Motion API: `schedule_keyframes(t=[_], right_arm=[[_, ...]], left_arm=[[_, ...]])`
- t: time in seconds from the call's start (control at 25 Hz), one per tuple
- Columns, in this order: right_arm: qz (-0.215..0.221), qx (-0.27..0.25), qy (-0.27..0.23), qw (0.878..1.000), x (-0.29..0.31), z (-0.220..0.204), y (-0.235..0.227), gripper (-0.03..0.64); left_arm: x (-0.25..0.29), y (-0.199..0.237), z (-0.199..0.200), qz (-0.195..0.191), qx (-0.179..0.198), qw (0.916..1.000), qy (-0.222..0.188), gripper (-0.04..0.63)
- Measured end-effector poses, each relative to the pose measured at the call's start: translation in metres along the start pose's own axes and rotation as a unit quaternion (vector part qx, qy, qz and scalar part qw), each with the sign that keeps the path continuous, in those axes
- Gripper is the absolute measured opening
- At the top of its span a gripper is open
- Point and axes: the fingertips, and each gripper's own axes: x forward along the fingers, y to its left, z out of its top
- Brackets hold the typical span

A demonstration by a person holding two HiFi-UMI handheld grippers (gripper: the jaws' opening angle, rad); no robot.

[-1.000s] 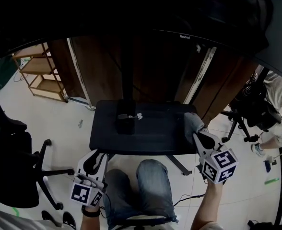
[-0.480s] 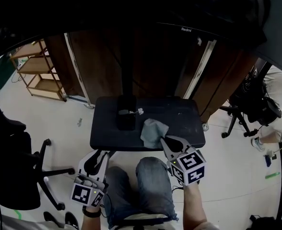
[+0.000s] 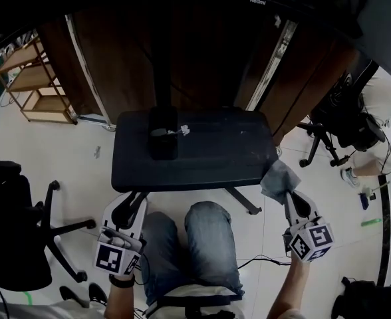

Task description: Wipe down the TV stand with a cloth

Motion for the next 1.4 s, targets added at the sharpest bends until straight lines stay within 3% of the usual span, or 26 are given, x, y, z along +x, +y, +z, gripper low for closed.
schedule_keyframes(t=[0.08, 0.24, 0.48, 0.76, 0.88, 1.24, 1.4], right_arm=[[0.051, -0.007, -0.042, 0.998, 0.001, -0.010, 0.031, 0.015], [0.130, -0.009, -0.081, 0.988, 0.045, -0.041, 0.084, 0.015], [0.188, 0.013, -0.043, 0.981, 0.068, -0.077, 0.133, 0.015], [0.141, -0.008, -0.059, 0.988, 0.111, -0.189, 0.155, 0.015], [0.126, -0.006, -0.035, 0.991, 0.149, -0.245, 0.145, 0.015], [0.047, 0.094, 0.066, 0.992, 0.293, -0.375, 0.078, 0.015], [0.008, 0.093, 0.108, 0.990, 0.309, -0.419, 0.055, 0.015]], left_arm=[[-0.006, 0.000, -0.015, -0.004, 0.009, 0.9999, -0.004, 0.101], [-0.004, 0.009, -0.051, -0.021, 0.036, 0.9991, 0.004, 0.101], [-0.023, 0.008, -0.073, 0.005, -0.024, 0.9986, 0.046, 0.101], [-0.079, 0.017, -0.182, 0.009, -0.013, 0.9977, 0.066, 0.101], [-0.086, 0.017, -0.214, 0.023, -0.020, 0.9979, 0.058, 0.101], [-0.077, 0.016, -0.252, 0.075, -0.021, 0.9962, 0.039, 0.101], [-0.081, 0.013, -0.257, 0.091, -0.023, 0.9949, 0.038, 0.101]])
